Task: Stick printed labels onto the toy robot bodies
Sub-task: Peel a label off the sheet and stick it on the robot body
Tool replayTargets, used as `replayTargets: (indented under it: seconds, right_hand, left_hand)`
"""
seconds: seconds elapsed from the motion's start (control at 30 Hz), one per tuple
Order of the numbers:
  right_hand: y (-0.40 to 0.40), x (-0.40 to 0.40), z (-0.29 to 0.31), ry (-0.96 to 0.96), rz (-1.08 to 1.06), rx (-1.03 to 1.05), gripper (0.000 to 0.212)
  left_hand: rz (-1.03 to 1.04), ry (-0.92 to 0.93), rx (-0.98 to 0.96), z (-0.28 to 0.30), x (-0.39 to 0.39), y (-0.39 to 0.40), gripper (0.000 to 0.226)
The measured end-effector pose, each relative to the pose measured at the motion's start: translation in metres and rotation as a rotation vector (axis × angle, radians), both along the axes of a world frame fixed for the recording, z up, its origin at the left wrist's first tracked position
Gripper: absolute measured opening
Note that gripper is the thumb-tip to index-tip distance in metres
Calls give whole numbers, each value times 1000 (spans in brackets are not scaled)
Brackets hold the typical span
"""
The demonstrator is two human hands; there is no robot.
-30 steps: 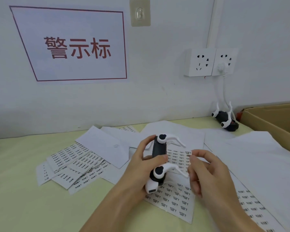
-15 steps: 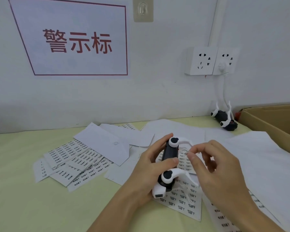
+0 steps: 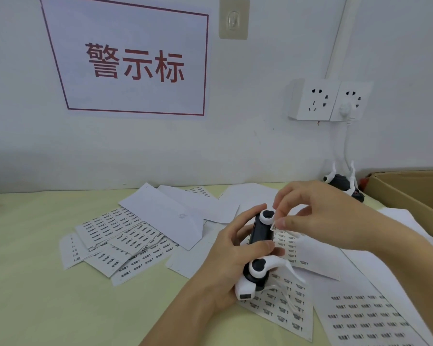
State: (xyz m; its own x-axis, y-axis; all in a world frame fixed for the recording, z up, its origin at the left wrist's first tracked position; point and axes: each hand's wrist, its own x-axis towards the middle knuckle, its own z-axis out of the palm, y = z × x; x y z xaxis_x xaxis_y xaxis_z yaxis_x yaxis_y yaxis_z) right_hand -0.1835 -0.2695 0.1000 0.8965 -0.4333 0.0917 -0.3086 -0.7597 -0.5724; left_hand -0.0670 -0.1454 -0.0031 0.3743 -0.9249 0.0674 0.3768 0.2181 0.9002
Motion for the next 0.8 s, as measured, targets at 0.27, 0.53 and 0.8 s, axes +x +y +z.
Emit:
replayTargets:
  seconds: [0.27,0.53,0.8]
  right_hand:
    - [4,5,-6,14,1,-78,20]
    - [5,7,-12,21,-11,-152,26]
    - [5,8,-16,7,-6,-201,27]
  left_hand:
    - [10,-11,-5,0,0,0,59]
    - [23,-47,-9,1,-2,0,51]
    - [18,-35,-14,1,-1,-1,49]
